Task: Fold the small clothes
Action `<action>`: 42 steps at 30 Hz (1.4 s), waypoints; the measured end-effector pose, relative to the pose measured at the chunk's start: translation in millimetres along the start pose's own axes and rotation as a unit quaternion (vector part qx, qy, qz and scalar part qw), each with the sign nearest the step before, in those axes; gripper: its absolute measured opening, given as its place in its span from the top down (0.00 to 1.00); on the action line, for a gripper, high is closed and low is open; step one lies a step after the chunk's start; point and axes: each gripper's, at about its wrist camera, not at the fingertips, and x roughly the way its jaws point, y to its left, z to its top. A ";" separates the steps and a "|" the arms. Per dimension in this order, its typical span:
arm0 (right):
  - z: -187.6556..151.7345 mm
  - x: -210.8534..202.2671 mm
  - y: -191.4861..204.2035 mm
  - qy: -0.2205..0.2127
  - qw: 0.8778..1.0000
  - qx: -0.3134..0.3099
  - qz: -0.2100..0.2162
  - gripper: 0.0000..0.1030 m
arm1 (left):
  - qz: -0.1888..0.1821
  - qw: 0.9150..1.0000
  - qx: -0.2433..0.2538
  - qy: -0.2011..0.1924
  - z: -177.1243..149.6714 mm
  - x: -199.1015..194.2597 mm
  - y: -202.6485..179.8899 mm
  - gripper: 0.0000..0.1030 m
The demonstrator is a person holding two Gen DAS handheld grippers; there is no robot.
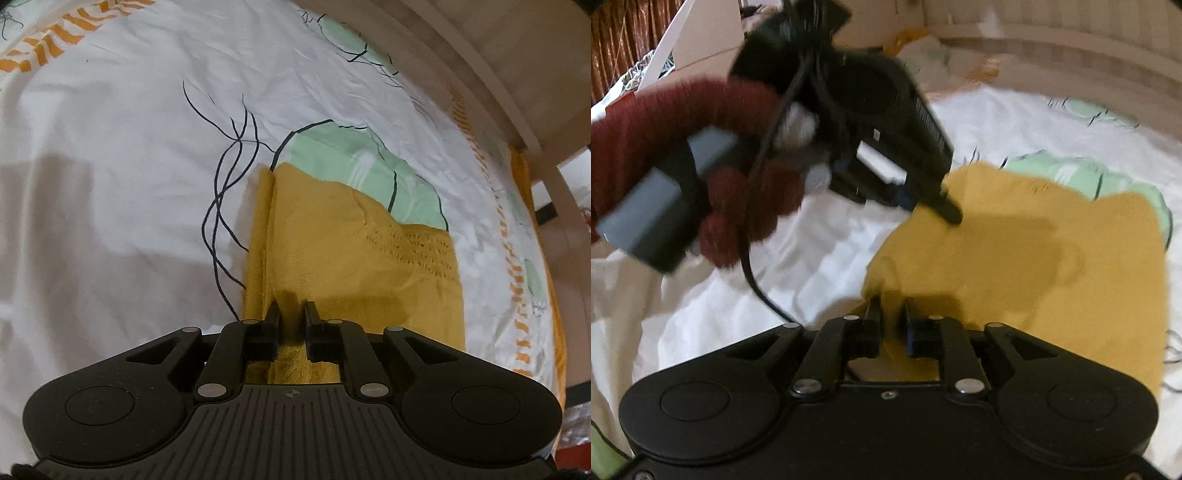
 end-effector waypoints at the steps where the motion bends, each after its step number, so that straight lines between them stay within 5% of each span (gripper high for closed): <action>1: -1.2 -1.6 0.5 -0.001 1.000 0.000 0.003 0.71 | 0.006 1.000 0.003 -0.002 -0.6 -1.7 -0.7 0.85; 5: -3.8 -13.5 -3.5 0.000 1.000 0.009 0.027 0.52 | 0.026 1.000 0.009 -0.004 -2.6 -6.4 -1.7 0.77; 10: -8.5 -28.1 6.1 0.005 0.999 -0.010 0.037 0.50 | 0.027 1.000 0.011 -0.006 -7.5 -14.7 -1.7 0.77; 21: -14.8 -61.3 -25.3 -0.005 0.996 0.086 0.025 0.44 | 0.004 1.000 0.025 0.001 -44.2 -34.4 -2.7 0.71; 27: -16.1 -75.0 -39.9 -0.014 0.991 0.133 0.006 0.36 | 0.037 0.997 0.069 -0.003 -59.1 -33.6 -18.1 0.68; 35: -17.7 -89.0 -62.0 -0.024 0.984 0.176 -0.023 0.19 | 0.085 0.989 0.123 -0.001 -71.5 -26.5 -31.0 0.38; 42: -18.1 -90.3 -95.7 -0.035 0.972 0.232 -0.027 0.00 | 0.087 0.988 0.127 -0.010 -74.7 -26.9 -33.7 0.29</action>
